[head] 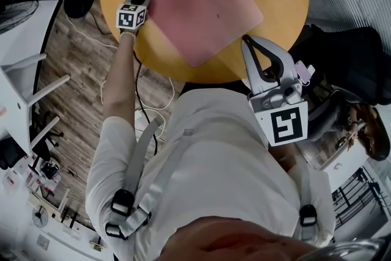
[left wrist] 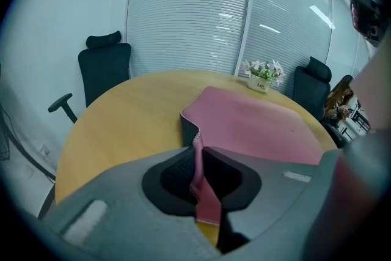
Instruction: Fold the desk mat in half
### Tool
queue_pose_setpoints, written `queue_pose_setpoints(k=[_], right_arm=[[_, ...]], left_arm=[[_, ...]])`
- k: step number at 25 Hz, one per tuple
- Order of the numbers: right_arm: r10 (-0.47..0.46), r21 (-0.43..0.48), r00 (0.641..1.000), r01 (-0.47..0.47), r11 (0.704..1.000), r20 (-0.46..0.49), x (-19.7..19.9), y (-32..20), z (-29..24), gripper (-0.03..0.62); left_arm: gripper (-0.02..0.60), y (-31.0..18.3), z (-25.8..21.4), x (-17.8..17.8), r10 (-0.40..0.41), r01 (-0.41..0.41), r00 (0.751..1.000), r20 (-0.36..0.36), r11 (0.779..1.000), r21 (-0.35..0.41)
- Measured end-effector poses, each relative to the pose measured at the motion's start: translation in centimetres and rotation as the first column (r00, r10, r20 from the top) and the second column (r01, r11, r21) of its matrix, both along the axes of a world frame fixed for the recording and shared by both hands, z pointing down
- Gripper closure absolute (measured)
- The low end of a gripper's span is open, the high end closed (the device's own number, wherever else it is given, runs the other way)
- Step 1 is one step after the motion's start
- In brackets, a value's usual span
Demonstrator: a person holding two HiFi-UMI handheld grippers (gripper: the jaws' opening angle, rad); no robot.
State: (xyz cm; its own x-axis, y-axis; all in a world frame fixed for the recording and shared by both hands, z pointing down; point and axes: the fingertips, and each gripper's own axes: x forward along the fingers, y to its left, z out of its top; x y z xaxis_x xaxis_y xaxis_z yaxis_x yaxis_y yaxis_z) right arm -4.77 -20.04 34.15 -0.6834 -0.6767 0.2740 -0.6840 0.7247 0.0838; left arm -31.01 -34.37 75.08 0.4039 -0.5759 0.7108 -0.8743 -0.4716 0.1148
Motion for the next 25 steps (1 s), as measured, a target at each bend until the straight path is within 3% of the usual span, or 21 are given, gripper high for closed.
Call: queue_pose_setpoints(k=[12,25], right_arm=[[0.015,0.032,1.0,-0.015,0.999,0.002,1.0,2.0,-1.1,0.589],[0.073,0.069,0.997,-0.076,0.995,0.033,3.7,4.2,-2.6,0.589]], left_arm=[[0.541,3.0,-1.4,5.0,0.132,-0.132,0.991,-0.001,0.991,0.009],[0.542,7.8,-1.7,11.1,0.3,-0.3,0.954,0.023,0.954,-0.008]])
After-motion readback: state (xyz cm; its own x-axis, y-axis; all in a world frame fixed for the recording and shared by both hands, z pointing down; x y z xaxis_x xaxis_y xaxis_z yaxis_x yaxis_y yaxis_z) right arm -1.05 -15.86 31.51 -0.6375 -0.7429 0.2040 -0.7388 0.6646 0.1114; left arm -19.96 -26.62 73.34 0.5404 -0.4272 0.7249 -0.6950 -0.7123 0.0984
